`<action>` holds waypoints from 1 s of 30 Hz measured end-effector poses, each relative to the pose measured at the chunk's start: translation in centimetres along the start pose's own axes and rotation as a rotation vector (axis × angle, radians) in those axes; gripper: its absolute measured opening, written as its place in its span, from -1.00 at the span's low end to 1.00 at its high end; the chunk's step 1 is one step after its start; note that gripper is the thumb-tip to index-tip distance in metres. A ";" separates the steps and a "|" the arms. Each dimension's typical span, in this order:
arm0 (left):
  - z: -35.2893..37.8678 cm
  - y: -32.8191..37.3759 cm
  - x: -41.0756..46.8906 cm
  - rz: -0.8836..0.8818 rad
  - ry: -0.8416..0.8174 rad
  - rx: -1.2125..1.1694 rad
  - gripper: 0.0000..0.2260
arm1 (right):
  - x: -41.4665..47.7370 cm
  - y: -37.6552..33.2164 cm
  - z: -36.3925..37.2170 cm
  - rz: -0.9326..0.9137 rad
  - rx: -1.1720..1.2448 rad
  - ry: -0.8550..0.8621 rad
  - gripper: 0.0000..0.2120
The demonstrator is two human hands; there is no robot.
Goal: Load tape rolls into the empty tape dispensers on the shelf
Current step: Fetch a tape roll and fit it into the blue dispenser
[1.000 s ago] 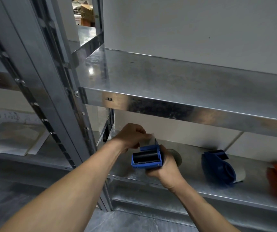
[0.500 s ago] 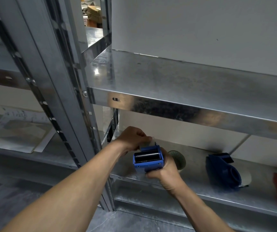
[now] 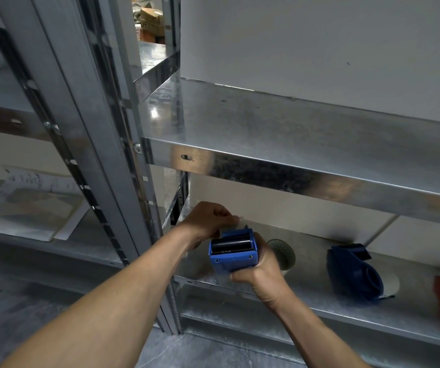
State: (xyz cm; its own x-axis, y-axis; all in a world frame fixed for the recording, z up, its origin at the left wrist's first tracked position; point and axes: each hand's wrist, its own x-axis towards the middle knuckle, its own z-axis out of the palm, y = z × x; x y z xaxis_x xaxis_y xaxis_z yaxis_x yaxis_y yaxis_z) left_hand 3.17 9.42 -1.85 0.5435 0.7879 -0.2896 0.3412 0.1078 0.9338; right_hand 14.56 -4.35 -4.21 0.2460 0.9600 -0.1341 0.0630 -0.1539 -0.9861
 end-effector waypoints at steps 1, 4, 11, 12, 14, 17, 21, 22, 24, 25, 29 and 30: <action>0.0 0.0 0.0 0.001 -0.002 -0.007 -0.85 | 0.0 0.0 0.0 0.001 -0.002 -0.001 -0.35; 0.0 -0.1 -0.1 0.008 -0.013 0.005 -0.87 | 0.0 0.2 0.1 0.003 -0.004 -0.005 -0.36; 0.3 0.6 -0.1 0.048 -0.003 0.072 -0.90 | 0.1 0.8 0.3 -0.011 0.032 0.047 -0.36; 0.4 0.6 0.0 0.055 0.001 0.064 -0.89 | 0.2 0.8 0.3 -0.015 0.036 0.060 -0.36; 0.5 0.8 0.1 0.074 0.001 0.034 -0.87 | 0.4 0.8 0.3 -0.023 0.048 0.093 -0.36; 0.7 1.5 0.1 0.132 -0.001 -0.050 -0.85 | 0.8 0.8 0.2 -0.015 0.106 0.157 -0.35; 0.6 1.8 0.1 0.151 0.004 -0.144 -0.89 | 1.0 0.7 -0.2 0.034 0.159 0.178 -0.38; 0.5 1.6 0.1 0.140 0.004 -0.175 -0.87 | 1.0 0.6 -0.2 0.040 0.175 0.180 -0.38; 0.5 1.3 0.0 0.109 -0.006 -0.212 -0.85 | 1.0 0.6 -0.2 0.052 0.207 0.200 -0.34; 0.5 1.2 -0.1 0.096 -0.013 -0.223 -0.85 | 1.0 0.5 -0.1 0.059 0.219 0.208 -0.32; 0.3 1.2 -0.5 0.072 -0.016 -0.302 -0.80 | 1.3 0.7 -0.1 0.087 0.237 0.230 -0.25; 0.2 1.3 -0.6 0.075 -0.019 -0.306 -0.78 | 1.4 0.7 -0.1 0.089 0.237 0.233 -0.24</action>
State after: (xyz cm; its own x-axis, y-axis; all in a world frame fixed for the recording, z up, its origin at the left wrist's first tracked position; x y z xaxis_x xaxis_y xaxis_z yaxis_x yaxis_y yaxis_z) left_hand 3.44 9.01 -0.49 0.5737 0.7894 -0.2185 0.0541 0.2297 0.9718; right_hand 15.07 -3.18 -5.08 0.4565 0.8618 -0.2211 -0.1880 -0.1494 -0.9707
